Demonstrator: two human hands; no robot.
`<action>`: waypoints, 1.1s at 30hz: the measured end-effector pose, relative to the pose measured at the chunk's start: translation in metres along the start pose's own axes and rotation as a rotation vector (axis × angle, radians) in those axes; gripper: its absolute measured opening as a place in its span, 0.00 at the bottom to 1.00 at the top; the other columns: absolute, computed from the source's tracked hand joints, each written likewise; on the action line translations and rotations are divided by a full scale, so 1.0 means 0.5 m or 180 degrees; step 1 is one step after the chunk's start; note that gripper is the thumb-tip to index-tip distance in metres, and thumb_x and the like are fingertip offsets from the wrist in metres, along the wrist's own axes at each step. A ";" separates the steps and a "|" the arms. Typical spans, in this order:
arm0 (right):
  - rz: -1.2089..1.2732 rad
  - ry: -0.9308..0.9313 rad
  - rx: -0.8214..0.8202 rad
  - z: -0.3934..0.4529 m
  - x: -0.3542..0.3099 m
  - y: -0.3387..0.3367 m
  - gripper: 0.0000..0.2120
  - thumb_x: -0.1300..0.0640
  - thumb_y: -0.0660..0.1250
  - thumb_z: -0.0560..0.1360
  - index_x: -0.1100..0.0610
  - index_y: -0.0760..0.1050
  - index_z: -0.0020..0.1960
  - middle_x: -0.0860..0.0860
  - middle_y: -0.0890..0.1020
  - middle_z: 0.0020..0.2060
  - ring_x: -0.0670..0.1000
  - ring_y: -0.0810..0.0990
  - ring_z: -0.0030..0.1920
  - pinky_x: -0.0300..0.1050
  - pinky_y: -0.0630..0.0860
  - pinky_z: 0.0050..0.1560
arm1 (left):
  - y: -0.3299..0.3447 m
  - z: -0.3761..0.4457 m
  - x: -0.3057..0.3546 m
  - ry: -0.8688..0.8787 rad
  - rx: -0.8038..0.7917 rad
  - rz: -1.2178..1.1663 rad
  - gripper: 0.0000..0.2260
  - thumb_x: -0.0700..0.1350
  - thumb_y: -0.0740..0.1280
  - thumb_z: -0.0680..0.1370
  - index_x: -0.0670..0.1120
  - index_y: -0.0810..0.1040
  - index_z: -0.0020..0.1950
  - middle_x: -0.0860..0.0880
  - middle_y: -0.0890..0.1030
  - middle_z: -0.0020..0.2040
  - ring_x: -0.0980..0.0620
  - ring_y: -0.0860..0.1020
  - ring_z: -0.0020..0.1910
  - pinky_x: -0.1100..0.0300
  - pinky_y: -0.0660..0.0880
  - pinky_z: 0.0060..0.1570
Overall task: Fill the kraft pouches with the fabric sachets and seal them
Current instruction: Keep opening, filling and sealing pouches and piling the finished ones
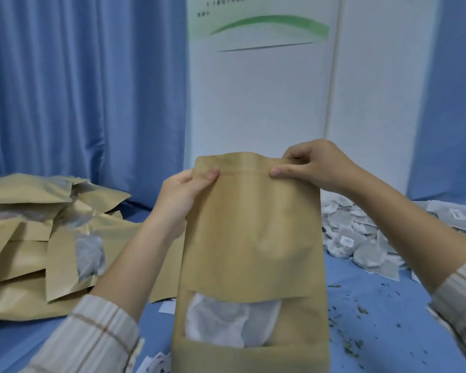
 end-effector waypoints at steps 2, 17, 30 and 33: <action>-0.0110 0.0021 -0.0108 0.010 0.020 0.004 0.14 0.41 0.73 0.65 0.51 0.77 0.32 0.41 0.72 0.24 0.39 0.68 0.28 0.29 0.61 0.27 | -0.013 0.009 -0.013 0.0040 0.0489 -0.0158 0.07 0.44 0.75 0.69 0.42 0.81 0.39 0.50 0.83 0.34 0.54 0.80 0.32 0.63 0.78 0.36; -0.0759 -0.0220 -0.0483 0.069 -0.013 0.106 0.05 0.46 0.70 0.71 0.46 0.78 0.43 0.36 0.75 0.30 0.31 0.73 0.34 0.24 0.66 0.35 | 0.034 0.044 -0.059 0.0478 0.0368 0.0071 0.03 0.45 0.74 0.71 0.47 0.83 0.38 0.53 0.83 0.34 0.57 0.79 0.33 0.68 0.75 0.33; -0.0498 -0.0137 -0.0498 0.059 -0.032 0.151 0.11 0.46 0.70 0.71 0.55 0.80 0.42 0.46 0.76 0.30 0.42 0.71 0.32 0.30 0.65 0.32 | 0.007 0.011 -0.075 0.0854 0.0377 0.0697 0.11 0.48 0.65 0.79 0.42 0.74 0.41 0.44 0.74 0.33 0.50 0.69 0.33 0.57 0.64 0.35; -0.0709 -0.0291 -0.0484 0.055 -0.049 0.154 0.11 0.49 0.69 0.73 0.57 0.80 0.44 0.45 0.72 0.27 0.43 0.69 0.30 0.30 0.64 0.33 | 0.013 -0.002 -0.065 0.1174 0.0602 0.0977 0.14 0.47 0.65 0.79 0.40 0.69 0.39 0.46 0.64 0.29 0.50 0.61 0.30 0.55 0.57 0.32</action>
Point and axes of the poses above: each hand's wrist, its own z-axis towards the middle knuckle, its own y-axis out of the palm, x = y × z, the point moved 5 cm from there along z, towards the middle knuckle
